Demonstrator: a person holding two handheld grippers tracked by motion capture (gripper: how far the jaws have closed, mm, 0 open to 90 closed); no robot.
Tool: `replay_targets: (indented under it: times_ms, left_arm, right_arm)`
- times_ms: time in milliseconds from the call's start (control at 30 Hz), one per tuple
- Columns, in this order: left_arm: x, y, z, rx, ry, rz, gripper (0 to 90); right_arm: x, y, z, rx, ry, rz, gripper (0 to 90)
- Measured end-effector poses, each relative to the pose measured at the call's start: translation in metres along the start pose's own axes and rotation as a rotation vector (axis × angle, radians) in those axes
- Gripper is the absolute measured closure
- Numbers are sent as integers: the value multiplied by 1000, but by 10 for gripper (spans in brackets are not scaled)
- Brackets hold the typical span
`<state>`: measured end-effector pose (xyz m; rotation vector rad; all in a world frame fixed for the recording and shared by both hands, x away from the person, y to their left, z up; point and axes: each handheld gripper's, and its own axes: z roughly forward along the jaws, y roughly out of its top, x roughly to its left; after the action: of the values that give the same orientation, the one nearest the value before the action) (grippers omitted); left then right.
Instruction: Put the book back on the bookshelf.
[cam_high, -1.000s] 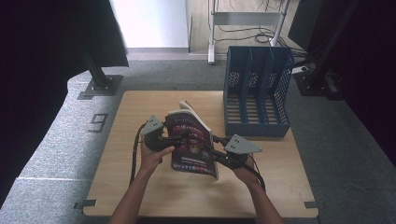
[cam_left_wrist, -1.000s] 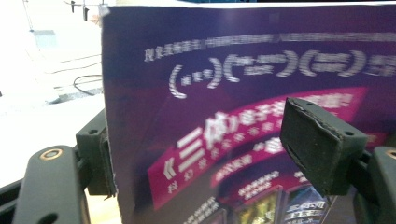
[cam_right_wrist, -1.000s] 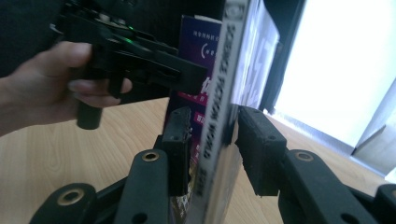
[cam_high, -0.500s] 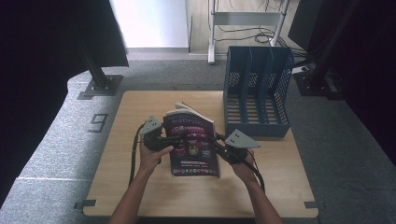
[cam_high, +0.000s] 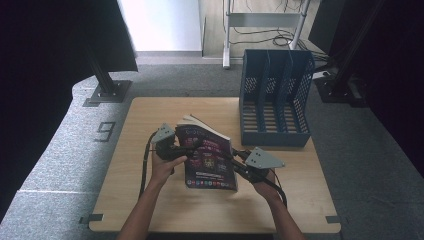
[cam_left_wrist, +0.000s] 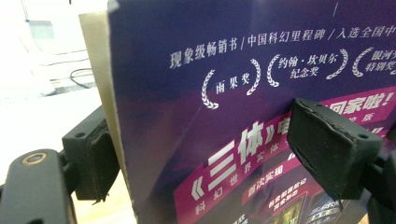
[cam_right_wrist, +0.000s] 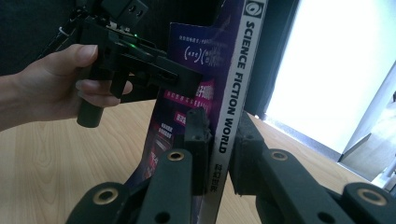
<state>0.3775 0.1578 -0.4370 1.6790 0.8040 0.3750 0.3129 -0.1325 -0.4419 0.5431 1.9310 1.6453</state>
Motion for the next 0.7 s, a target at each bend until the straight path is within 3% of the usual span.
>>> replay_targets:
  times_ms: [367, 700]
  left_arm:
    - [2, 0, 1, 4, -37, -26, 157]
    - [-4, 1, -2, -23, -45, -11, 225]
  right_arm:
    - [0, -1, -1, -8, 14, -6, 781]
    - [-1, 0, -5, 6, 6, -20, 760]
